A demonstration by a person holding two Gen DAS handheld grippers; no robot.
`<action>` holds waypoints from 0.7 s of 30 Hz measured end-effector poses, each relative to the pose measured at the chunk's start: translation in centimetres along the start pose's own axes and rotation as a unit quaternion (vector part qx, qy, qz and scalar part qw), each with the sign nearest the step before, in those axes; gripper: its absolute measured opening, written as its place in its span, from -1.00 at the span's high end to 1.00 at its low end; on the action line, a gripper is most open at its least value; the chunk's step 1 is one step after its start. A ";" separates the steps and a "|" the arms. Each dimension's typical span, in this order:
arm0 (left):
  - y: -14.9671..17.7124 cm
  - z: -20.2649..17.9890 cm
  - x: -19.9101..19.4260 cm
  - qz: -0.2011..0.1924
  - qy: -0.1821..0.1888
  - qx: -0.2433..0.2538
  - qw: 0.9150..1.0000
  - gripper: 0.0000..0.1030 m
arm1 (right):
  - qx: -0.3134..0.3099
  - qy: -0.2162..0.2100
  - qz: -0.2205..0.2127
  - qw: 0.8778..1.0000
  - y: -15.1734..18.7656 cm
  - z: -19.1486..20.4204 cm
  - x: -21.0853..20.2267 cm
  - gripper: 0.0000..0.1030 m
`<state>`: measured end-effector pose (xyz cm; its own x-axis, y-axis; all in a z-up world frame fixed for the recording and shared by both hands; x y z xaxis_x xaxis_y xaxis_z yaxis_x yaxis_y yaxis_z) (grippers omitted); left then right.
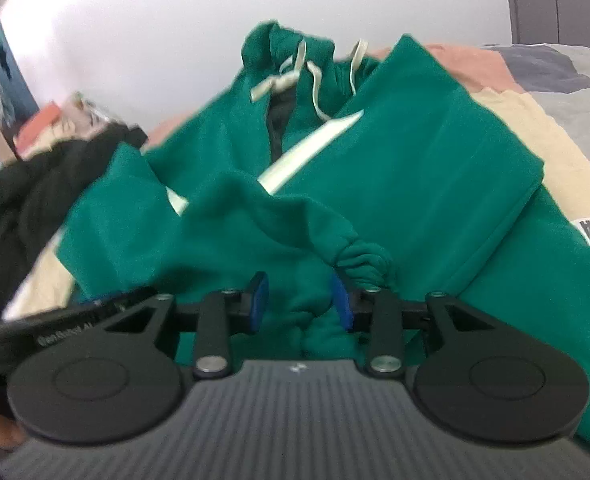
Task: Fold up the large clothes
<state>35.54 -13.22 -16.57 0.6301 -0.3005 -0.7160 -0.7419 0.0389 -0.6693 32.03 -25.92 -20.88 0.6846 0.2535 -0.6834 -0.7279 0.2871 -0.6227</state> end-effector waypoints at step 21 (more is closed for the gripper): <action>-19.4 2.1 5.3 -0.054 0.041 -0.102 0.992 -0.13 | -0.008 -0.093 -0.054 0.994 -18.4 2.8 0.7 0.03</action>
<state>53.74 -13.53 -7.77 0.6934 -0.3700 -0.6183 -0.7079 -0.1895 -0.6804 46.00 -28.43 -8.91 0.7528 0.3885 -0.5314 -0.6496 0.3080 -0.6951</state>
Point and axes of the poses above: each gripper's, at about its wrist camera, not at the fingertips, and x roughly the way its jaws point, z to its left, y to its underside, the point moved 9 cm from there along x, roughly the way its jaws point, and after that the axes turned 8 degrees about z, right-handed, at the moved point
